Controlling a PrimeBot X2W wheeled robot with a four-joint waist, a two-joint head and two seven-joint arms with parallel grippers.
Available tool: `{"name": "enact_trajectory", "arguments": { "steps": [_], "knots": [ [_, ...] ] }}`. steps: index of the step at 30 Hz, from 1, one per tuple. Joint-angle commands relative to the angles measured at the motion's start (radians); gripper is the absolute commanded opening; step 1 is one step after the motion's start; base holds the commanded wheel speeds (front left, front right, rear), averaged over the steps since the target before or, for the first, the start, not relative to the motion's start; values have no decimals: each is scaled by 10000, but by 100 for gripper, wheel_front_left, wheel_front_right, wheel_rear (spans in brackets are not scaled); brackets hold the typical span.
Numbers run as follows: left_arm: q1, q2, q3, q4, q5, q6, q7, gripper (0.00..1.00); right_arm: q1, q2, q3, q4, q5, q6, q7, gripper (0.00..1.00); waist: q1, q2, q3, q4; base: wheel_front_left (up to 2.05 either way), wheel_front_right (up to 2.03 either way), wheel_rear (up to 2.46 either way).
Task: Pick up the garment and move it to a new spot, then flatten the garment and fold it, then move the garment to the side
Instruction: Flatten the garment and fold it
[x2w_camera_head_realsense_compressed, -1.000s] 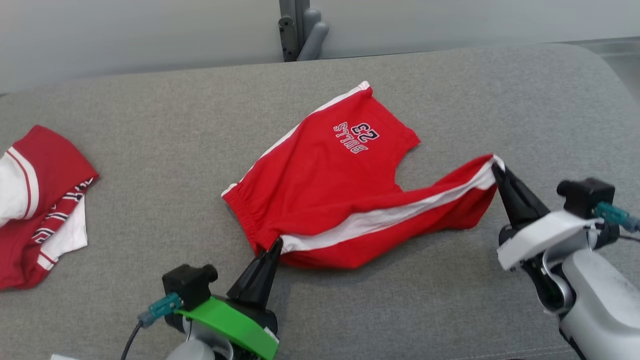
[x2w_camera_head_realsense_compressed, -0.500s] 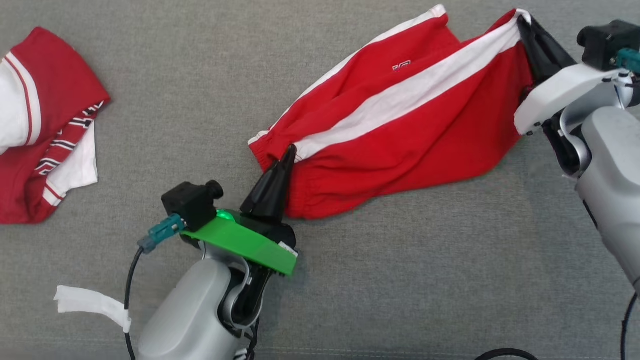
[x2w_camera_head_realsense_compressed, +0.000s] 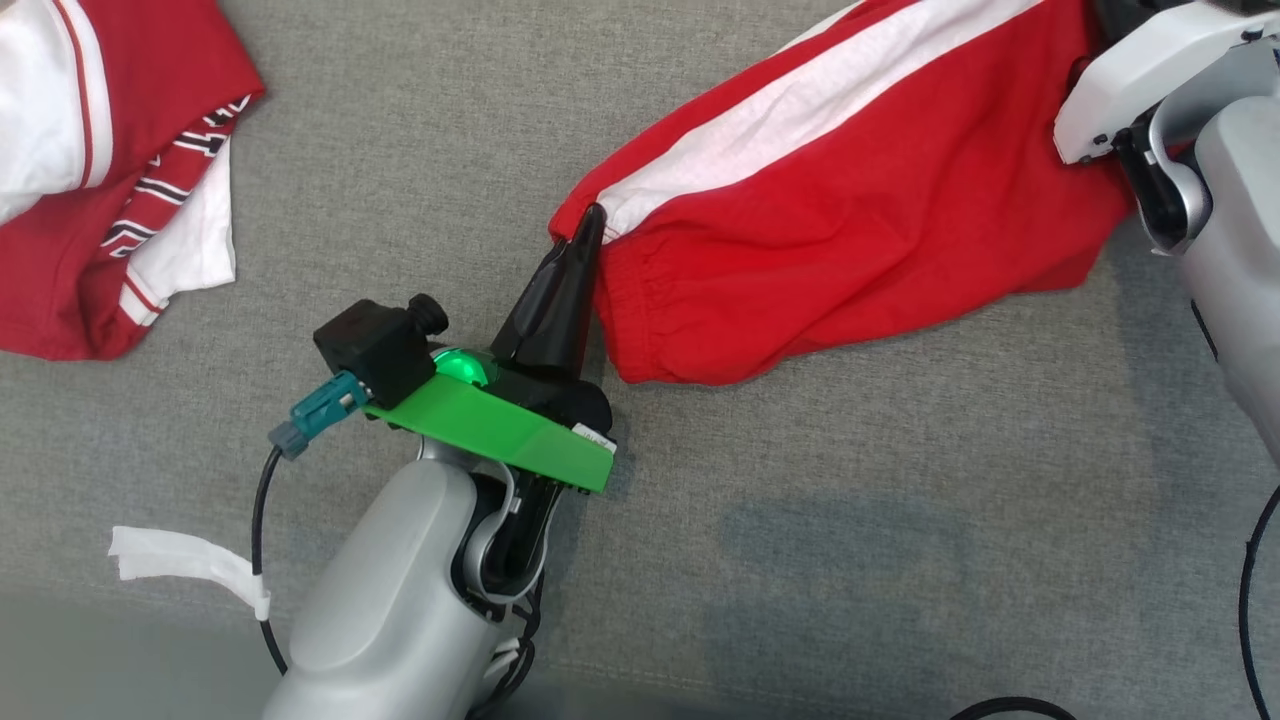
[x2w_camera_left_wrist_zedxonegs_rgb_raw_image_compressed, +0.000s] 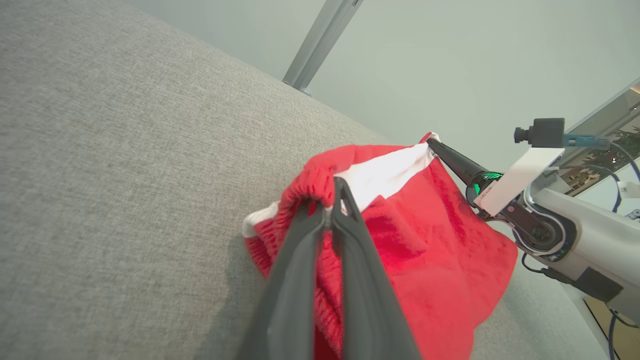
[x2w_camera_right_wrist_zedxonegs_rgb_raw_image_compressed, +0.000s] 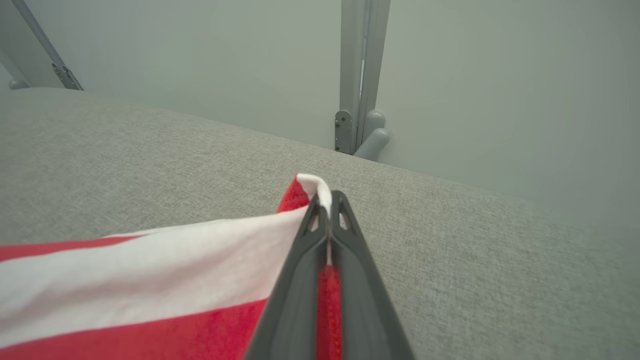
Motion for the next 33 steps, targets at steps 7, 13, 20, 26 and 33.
{"name": "enact_trajectory", "arguments": {
  "steps": [7, 13, 20, 26, 33],
  "knots": [
    [-495, -88, -147, -3, 174, 18, 4, 8, -616, 41, -244, 662, -543, -14, -35, 0, -1, 0, 444, 401, 0, 0, 0],
    [-247, -124, 386, -7, 442, 18, 4, 100, -266, 255, -949, 619, -889, -14, -36, 100, -1, 0, 224, 214, 0, 0, 0],
    [418, -118, 1124, 359, 1157, 18, 4, 100, 1201, 551, -1717, -369, -545, -14, -35, 100, -1, 0, -494, -191, 0, 0, 0],
    [987, -122, 1502, 520, 1573, 18, 4, 100, 2253, 668, -1633, -498, 105, -14, -37, 100, -1, 0, -899, -376, 0, 0, 0],
    [1294, -122, 1489, 426, 1655, 18, 4, 100, 2544, 719, -1472, -158, 541, -14, -35, 100, -1, 0, -999, -327, 0, 0, 0]
  ]
}}
